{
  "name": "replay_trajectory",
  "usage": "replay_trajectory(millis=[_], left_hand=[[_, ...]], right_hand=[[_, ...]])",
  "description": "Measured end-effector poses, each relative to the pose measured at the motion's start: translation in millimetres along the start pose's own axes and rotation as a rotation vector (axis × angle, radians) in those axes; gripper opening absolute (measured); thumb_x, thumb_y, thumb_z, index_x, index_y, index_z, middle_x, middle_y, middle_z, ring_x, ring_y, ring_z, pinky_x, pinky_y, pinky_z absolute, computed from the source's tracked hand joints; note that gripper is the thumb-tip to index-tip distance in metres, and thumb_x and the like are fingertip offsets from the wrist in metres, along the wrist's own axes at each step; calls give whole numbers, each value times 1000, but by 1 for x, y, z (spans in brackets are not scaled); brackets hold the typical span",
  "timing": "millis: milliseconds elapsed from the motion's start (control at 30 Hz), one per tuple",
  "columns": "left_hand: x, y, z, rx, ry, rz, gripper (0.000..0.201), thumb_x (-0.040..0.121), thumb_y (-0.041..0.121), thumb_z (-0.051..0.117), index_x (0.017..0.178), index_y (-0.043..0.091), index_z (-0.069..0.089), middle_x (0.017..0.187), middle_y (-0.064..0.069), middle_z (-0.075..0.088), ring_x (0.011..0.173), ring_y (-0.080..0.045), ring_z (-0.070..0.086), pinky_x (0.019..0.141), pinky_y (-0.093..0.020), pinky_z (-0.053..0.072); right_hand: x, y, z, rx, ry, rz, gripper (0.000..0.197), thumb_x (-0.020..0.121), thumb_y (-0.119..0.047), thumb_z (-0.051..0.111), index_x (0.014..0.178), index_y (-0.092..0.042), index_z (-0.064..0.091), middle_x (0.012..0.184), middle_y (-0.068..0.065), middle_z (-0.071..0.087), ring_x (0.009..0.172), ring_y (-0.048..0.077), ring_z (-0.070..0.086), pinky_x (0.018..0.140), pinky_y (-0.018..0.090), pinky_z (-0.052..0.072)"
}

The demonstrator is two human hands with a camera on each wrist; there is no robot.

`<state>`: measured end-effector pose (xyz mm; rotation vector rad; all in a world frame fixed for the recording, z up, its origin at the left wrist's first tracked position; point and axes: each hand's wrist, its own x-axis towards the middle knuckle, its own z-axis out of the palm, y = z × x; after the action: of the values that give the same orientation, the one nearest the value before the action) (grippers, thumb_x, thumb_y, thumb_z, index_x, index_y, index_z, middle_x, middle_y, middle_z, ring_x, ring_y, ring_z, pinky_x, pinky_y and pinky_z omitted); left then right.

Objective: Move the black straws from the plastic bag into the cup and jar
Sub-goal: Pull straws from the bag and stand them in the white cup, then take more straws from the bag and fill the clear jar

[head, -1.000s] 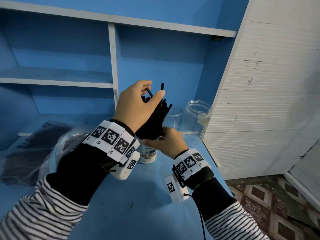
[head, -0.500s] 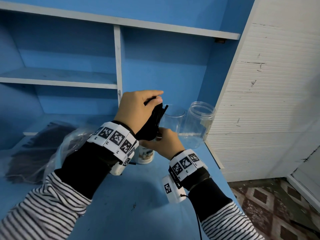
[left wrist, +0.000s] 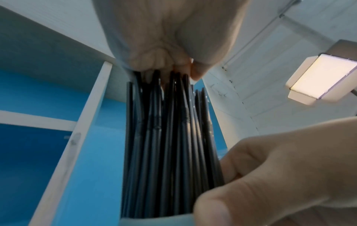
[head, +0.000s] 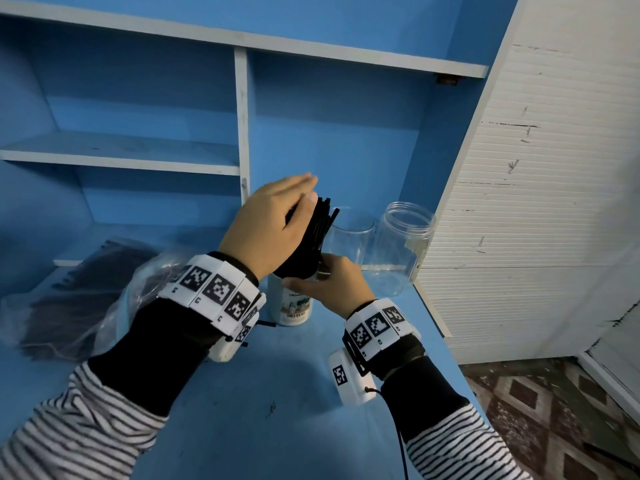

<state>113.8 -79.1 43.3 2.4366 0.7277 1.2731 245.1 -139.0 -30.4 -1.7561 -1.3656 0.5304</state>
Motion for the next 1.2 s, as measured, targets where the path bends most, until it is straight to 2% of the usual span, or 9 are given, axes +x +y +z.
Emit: replay_trajectory(millis=[100,200,267,400,500,567,733,933,1200], left_hand=[[-15,-3,1,-166,155,-147,58,93,31,61,145,21,39,147,12,38,136,3,30,110,-9,20],[-31,-21,13,-370,90,-470,103,69,46,80,150,27,18,155,10,26,142,-4,25,118,-29,22],[-39,-30,21,-438,27,-586,116,56,58,81,149,30,17,150,6,36,136,-9,37,114,-37,32],[-49,-42,36,-441,-91,-687,99,65,33,87,144,18,29,122,7,56,113,-10,54,95,-27,44],[-51,-54,44,-358,-156,-693,100,42,49,87,129,20,48,113,6,65,106,-13,62,93,-41,53],[-50,-64,48,-325,-163,-701,98,36,54,83,123,21,53,110,6,67,104,-14,64,90,-42,55],[-39,-71,48,-325,-137,-708,97,36,53,83,123,22,53,111,8,66,104,-12,63,92,-41,54],[-17,-70,50,-332,-120,-714,77,63,17,88,128,14,46,114,4,59,106,-15,57,91,-31,47],[-9,-85,61,-347,-114,-719,93,33,48,80,119,23,55,110,7,66,105,-14,63,94,-41,53]], right_hand=[[-2,0,-1,34,-21,-1,60,75,-43,79,125,-18,59,116,-7,64,98,5,57,73,10,40],[-3,0,1,50,-29,-13,62,75,-42,79,129,-20,56,125,-4,58,105,7,55,76,11,40],[-6,-1,3,38,-58,-36,65,76,-39,79,132,-21,53,127,-6,55,109,5,52,80,12,41],[-11,5,-2,-19,-32,-38,60,80,-33,76,133,-16,53,127,-3,57,114,11,57,90,25,49],[-14,13,-15,-67,121,19,39,80,-23,73,115,-12,60,105,-1,60,97,17,60,77,23,45],[-14,18,-23,-38,245,74,37,78,-21,74,108,-8,57,98,3,58,93,22,58,77,26,45],[-5,21,-19,-20,318,216,79,79,-40,75,135,-1,35,135,14,45,122,27,47,100,31,40],[16,20,-6,39,319,284,95,82,-40,72,144,6,17,151,19,29,140,30,29,111,31,27],[31,24,-10,-46,327,339,68,92,-35,61,135,5,28,141,23,39,130,35,41,103,37,34]])
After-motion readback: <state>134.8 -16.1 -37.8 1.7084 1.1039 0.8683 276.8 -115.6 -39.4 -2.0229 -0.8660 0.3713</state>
